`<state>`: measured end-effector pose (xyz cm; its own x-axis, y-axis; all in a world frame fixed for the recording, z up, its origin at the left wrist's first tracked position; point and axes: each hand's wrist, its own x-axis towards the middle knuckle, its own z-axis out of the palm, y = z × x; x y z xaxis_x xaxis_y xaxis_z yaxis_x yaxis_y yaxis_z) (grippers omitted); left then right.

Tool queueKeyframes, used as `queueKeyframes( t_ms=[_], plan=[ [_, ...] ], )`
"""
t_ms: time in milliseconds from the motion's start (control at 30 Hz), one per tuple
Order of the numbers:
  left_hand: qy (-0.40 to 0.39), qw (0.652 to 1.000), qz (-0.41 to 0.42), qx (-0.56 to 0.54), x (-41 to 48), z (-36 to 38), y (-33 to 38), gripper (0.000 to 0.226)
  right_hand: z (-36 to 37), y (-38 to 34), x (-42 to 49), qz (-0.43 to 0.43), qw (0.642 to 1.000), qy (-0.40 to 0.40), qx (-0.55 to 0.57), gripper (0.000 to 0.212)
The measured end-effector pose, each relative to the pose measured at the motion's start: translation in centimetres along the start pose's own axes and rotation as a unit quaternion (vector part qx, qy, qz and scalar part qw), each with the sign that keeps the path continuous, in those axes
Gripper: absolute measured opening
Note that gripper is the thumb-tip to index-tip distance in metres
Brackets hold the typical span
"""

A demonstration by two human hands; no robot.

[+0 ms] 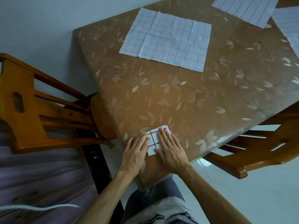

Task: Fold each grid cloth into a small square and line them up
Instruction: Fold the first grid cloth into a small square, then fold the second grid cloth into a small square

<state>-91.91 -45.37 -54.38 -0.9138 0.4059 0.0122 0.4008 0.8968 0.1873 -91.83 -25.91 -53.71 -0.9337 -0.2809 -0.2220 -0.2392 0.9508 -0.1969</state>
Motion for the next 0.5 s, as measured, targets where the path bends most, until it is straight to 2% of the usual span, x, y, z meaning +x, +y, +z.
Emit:
queueKeyframes(
  t_ms=[200,267,367,500],
  plan=[
    [-0.028,0.999,-0.005,-0.017,-0.3,-1.1,0.3,0.056,-0.5,1.3,-1.6,0.077,0.996,0.007,0.048,0.061],
    [-0.037,0.999,-0.015,-0.016,-0.4,-1.1,0.6,0.058,-1.1,1.3,-2.1,0.122,0.989,0.038,0.075,0.053],
    [-0.044,0.998,-0.034,-0.024,-0.4,-1.0,1.1,0.059,-1.4,0.6,-2.4,0.106,0.986,0.086,0.100,0.041],
    [-0.037,0.997,-0.034,-0.051,-0.4,-1.6,1.5,0.053,-2.3,-0.3,-1.7,0.110,0.983,0.075,0.130,0.042]
  ],
)
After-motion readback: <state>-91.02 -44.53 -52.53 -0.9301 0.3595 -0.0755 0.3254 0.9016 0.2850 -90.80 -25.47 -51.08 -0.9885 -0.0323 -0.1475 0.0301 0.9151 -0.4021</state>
